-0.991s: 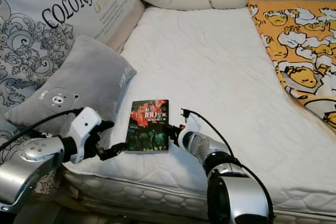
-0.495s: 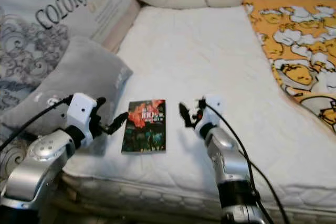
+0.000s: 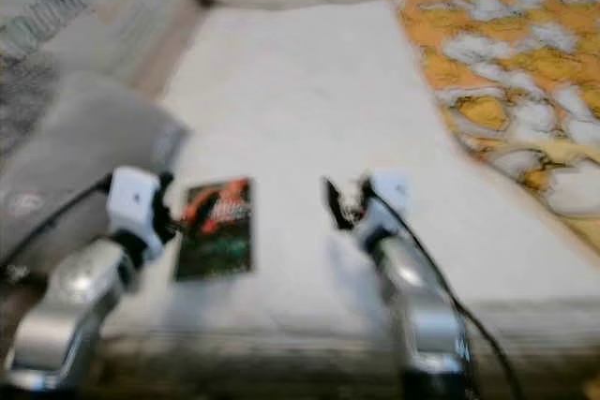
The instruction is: Clean up the room
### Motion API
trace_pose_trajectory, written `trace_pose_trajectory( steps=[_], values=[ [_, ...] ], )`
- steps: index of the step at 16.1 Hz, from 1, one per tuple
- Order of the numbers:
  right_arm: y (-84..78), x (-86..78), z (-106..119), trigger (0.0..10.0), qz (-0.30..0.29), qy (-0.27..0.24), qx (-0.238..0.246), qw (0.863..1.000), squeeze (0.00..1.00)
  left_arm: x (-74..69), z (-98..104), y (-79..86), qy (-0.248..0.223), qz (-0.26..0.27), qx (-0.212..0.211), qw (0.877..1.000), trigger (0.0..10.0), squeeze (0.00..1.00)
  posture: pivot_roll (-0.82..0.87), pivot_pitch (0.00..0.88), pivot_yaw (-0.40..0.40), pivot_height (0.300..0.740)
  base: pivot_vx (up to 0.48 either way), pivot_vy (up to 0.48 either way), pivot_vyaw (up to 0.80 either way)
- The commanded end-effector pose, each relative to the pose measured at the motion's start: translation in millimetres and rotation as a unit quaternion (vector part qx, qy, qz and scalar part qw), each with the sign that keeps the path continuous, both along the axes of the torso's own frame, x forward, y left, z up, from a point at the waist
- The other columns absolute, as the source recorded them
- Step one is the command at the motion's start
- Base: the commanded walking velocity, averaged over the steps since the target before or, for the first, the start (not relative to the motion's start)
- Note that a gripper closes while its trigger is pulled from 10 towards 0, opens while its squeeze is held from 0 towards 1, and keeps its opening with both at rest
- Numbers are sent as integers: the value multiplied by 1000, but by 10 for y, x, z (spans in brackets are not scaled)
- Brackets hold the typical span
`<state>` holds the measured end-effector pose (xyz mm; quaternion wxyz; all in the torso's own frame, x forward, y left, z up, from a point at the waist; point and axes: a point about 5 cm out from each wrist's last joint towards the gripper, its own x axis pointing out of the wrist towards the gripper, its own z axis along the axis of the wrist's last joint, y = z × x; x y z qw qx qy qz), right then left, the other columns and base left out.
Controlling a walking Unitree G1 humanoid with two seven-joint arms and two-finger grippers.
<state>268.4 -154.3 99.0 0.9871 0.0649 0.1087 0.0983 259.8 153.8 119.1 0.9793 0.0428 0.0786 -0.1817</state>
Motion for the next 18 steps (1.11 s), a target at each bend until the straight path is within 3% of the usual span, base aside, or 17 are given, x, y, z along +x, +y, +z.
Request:
trace_pose_trajectory(
  steps=[1,10,18],
  values=[
    [56,-31,60,10000,9,-7,-3,1000,0,-28,38,86,-9,17,8,1000,10000,0,5,0,64,740,0,-304,0],
    [-61,-57,27,10000,-5,-8,-93,996,0,-112,-3,122,-5,41,18,999,10000,0,6,0,61,740,0,-306,0],
    [-120,-4,-3,10000,-29,-7,-101,994,0,-75,-17,108,-7,55,27,998,10000,0,20,0,43,740,0,-306,0]
  ],
)
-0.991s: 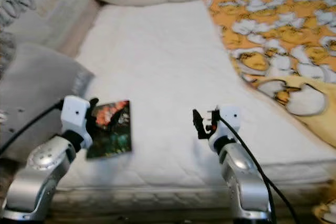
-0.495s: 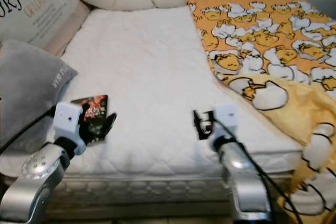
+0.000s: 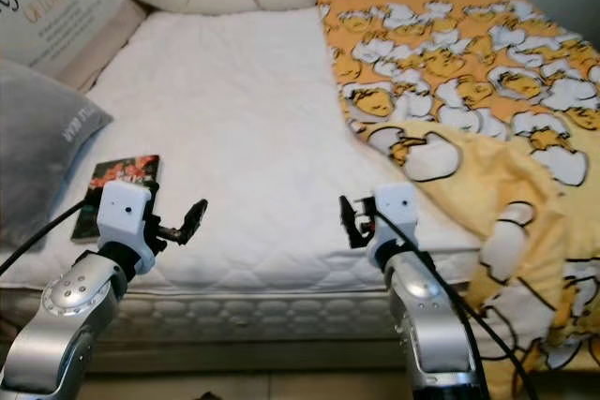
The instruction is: Clean up the room
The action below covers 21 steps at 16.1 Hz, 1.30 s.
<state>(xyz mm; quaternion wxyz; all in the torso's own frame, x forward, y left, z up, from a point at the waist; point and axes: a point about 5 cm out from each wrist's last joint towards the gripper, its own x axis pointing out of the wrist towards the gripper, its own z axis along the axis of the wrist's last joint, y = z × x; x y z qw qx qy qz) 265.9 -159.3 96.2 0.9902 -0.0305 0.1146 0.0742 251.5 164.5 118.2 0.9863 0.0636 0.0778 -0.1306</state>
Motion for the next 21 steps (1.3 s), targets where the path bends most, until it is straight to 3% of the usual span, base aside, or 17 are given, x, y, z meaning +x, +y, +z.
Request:
trace_pose_trajectory(
  steps=[1,13,19,20,21],
  values=[
    [-77,22,22,10000,-18,-6,-3,1000,0,12,-11,1,1,7,2,1000,10000,0,20,0,43,740,0,-304,0],
    [-146,37,33,10000,-28,-2,-14,1000,0,39,-65,0,1,22,-2,1000,10000,0,-5,0,22,740,0,-306,228],
    [-77,57,34,10000,-14,0,-11,1000,0,68,-40,35,-6,43,-31,999,10000,0,-2,0,12,740,0,0,0],
    [-57,56,35,10000,-10,0,-11,1000,0,68,-40,45,-1,49,-56,997,10000,243,-5,0,11,740,0,0,0],
    [-57,55,34,10000,-14,2,-5,1000,0,69,-41,46,0,48,-59,997,10000,1000,-5,0,10,740,0,0,0]
  ],
)
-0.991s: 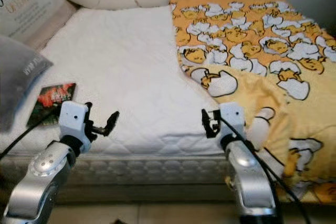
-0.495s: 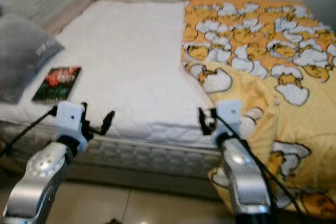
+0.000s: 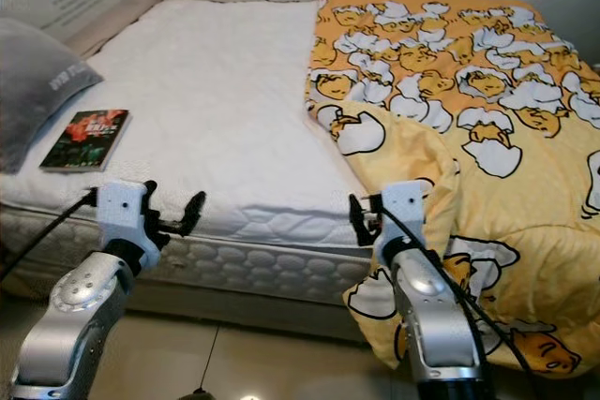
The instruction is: Clean up the room
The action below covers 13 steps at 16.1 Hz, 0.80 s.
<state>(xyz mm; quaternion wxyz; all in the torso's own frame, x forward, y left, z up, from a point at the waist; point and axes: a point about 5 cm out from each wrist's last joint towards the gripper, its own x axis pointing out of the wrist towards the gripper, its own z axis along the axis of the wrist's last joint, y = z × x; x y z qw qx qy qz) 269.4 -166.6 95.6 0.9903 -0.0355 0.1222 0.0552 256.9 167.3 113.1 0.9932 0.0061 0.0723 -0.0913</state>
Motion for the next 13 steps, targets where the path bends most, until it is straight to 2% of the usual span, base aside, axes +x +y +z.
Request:
trace_pose_trajectory(
  steps=[1,3,5,8,10,13],
  values=[
    [10,19,39,10000,-3,-1,12,1000,0,17,10,17,1,3,-4,1000,10000,1000,-5,0,10,740,0,0,-519],
    [-11,20,38,10000,-11,4,21,1000,0,15,11,13,-2,0,2,1000,10000,1000,-2,0,9,740,0,0,-756],
    [-25,26,49,10000,-11,-3,9,1000,0,4,3,18,0,1,-2,1000,10000,1000,-1,0,9,740,0,0,-619],
    [-36,27,49,10000,-14,-4,5,1000,0,-12,-11,35,3,1,-1,1000,10000,1000,1,0,11,740,0,0,0],
    [-27,19,25,10000,-17,7,17,1000,0,-18,-14,32,3,-2,0,1000,10000,1000,0,0,12,740,0,0,-734],
    [-27,25,39,10000,-11,3,2,1000,0,-26,-23,23,4,-5,0,1000,10000,1000,1,0,8,740,272,0,-677]
  ],
)
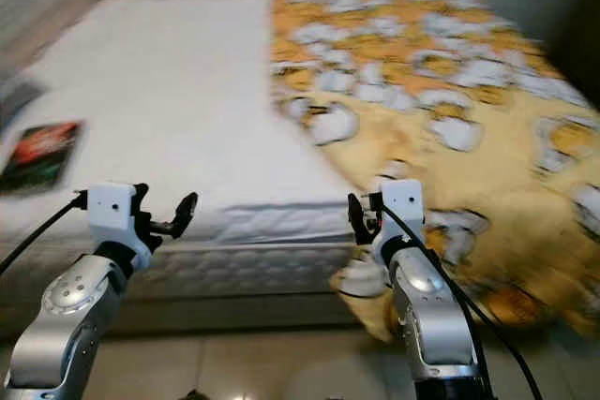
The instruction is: Clean up the room
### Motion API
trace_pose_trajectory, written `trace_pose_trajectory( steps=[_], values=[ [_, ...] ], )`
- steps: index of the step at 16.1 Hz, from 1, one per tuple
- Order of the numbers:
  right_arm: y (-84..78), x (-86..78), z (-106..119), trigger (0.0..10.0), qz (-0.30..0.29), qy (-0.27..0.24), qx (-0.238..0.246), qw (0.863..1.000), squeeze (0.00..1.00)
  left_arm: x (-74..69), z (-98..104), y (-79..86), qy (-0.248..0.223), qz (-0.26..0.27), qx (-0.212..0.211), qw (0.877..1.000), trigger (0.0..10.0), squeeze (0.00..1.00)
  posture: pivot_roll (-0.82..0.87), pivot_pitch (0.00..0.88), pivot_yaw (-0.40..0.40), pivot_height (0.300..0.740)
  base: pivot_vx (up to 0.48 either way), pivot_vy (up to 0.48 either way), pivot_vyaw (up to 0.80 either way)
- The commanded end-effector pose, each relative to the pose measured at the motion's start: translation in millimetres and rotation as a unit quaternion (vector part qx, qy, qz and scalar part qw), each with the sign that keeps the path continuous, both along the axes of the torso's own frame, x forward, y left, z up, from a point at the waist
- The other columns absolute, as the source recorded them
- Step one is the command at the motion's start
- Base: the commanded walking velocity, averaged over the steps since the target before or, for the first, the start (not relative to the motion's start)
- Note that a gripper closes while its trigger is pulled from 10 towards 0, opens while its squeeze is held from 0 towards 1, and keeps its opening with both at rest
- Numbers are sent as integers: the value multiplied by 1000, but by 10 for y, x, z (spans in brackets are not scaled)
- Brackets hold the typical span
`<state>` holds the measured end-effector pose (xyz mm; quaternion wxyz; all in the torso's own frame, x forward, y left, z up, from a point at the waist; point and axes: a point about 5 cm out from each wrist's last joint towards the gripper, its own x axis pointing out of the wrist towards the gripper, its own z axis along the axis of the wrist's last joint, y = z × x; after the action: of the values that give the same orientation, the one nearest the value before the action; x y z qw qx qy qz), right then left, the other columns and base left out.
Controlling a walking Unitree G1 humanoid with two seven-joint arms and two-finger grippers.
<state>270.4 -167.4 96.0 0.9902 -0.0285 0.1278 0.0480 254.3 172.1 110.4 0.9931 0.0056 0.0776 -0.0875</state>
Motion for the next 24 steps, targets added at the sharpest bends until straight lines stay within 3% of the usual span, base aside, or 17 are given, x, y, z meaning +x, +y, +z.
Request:
trace_pose_trajectory(
  steps=[1,24],
  values=[
    [-30,22,45,10000,-3,-6,-4,1000,0,-6,0,-31,0,-10,-1,1000,10000,1000,2,0,6,740,292,0,0],
    [-7,50,50,10000,6,-5,-22,1000,0,-14,-10,-14,4,-9,3,1000,10000,1000,4,0,8,740,345,0,0]
  ],
)
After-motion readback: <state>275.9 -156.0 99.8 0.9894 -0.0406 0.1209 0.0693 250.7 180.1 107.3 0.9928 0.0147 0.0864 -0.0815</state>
